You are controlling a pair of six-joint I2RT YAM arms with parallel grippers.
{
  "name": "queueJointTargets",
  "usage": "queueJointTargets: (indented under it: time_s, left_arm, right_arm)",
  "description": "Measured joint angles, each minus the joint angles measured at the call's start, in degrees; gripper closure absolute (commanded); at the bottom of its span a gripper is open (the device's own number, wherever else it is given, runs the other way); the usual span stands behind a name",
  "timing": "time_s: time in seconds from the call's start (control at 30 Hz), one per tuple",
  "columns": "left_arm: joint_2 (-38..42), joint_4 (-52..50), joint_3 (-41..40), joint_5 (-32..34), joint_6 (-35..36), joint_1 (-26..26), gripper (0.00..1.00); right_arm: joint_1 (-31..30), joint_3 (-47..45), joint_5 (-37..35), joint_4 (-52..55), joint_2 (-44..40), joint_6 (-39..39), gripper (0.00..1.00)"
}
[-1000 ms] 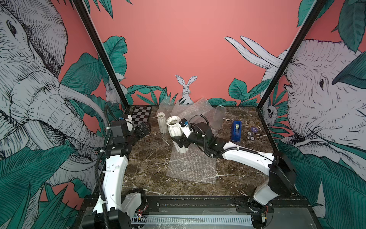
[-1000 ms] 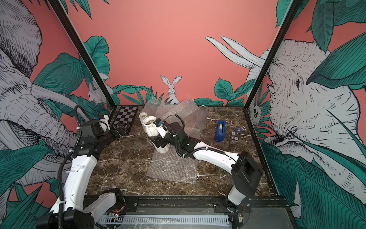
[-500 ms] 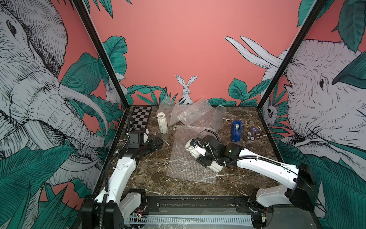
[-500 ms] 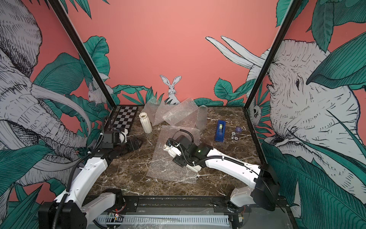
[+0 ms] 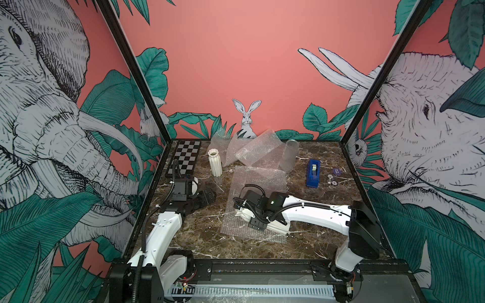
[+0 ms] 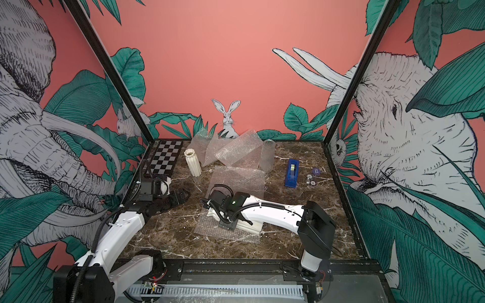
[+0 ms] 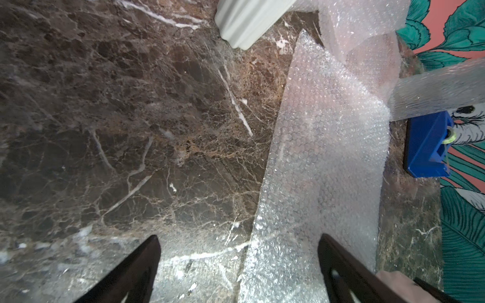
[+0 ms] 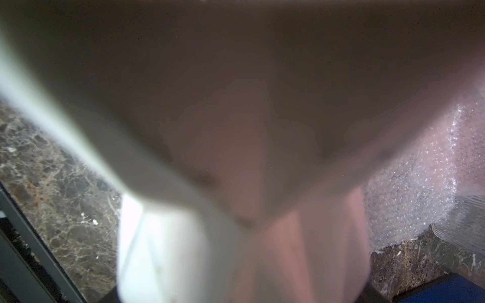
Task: Wrap vases in bubble wrap
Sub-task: Place the vase in bubble wrap.
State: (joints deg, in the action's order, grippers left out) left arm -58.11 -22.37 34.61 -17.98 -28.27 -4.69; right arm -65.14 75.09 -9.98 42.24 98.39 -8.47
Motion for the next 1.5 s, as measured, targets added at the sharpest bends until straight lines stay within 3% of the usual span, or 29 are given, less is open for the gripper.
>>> queueJointTargets:
  time_s: [0.27,0.73,1.07,1.3,1.5]
  left_arm:
    - [0.0,0.6,-0.3,0.5,0.0,0.0,0.06]
    - [-1.3,1.9,-0.3,0.2,0.3,0.0,0.06]
    - [-3.2,3.1,-0.3,-1.3,0.4,-1.2,0.11]
    - [-6.0,4.5,-0.3,-1.0,0.4,-7.6,0.15]
    - [-7.5,4.7,-0.3,-0.3,0.4,-12.8,0.19]
  right_arm:
    - [-0.2,5.6,-0.9,2.1,7.5,-0.2,0.57]
    - [-0.2,5.6,-2.0,-1.0,12.1,-1.5,0.28]
    - [-0.2,1.7,-2.4,-5.4,10.3,-2.1,0.06]
    - [-0.2,-3.6,-1.7,-7.5,3.4,-1.2,0.02]
    - [-0.4,-7.0,-1.2,-9.1,-2.6,0.9,0.06]
